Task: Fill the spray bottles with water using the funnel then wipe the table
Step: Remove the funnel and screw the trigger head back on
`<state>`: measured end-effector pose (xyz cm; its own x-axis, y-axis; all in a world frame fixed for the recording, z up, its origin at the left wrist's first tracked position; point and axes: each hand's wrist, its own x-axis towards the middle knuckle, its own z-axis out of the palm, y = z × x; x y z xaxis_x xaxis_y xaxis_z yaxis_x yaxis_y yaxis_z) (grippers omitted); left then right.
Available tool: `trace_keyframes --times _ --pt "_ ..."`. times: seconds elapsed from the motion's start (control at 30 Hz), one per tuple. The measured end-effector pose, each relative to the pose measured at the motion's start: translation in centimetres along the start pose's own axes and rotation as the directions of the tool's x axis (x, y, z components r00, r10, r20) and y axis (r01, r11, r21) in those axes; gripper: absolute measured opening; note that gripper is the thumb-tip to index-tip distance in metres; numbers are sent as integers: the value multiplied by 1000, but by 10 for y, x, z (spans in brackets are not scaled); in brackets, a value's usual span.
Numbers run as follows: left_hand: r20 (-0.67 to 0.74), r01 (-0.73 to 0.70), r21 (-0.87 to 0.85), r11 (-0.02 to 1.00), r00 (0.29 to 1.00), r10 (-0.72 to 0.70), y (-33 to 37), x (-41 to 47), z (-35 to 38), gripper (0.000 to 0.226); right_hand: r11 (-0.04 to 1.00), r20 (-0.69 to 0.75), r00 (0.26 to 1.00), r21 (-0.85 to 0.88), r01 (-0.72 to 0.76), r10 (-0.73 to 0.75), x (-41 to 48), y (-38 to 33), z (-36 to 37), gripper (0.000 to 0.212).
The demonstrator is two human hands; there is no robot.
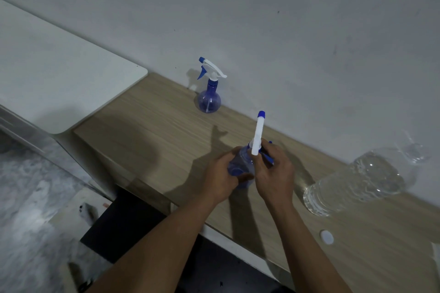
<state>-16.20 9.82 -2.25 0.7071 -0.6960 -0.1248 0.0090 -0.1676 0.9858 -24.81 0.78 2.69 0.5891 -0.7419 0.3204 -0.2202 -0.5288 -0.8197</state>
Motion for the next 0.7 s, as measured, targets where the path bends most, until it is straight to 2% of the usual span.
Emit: trace_keyframes --times 0.1,0.23,0.3,0.47,0.6,0.7 --pt "-3 5 -10 1000 1000 -5 -2 1 0 64 1000 27 999 -9 -23 23 3 1 -2 19" --pt "-32 -33 65 997 999 35 -3 2 0 61 985 11 987 59 -162 161 7 -3 2 23" --pt "-27 -30 79 996 999 32 -4 2 0 63 982 12 984 57 -180 180 8 -6 4 26" --pt "-24 -38 98 995 999 41 -5 2 -1 63 999 17 999 -13 -31 31 5 0 8 7" --pt "-35 -44 99 994 998 47 -5 2 0 69 999 0 999 -6 -44 44 7 0 6 9" --pt "-39 -52 94 994 998 56 -5 2 0 59 998 27 997 0 -69 69 7 -1 4 9"
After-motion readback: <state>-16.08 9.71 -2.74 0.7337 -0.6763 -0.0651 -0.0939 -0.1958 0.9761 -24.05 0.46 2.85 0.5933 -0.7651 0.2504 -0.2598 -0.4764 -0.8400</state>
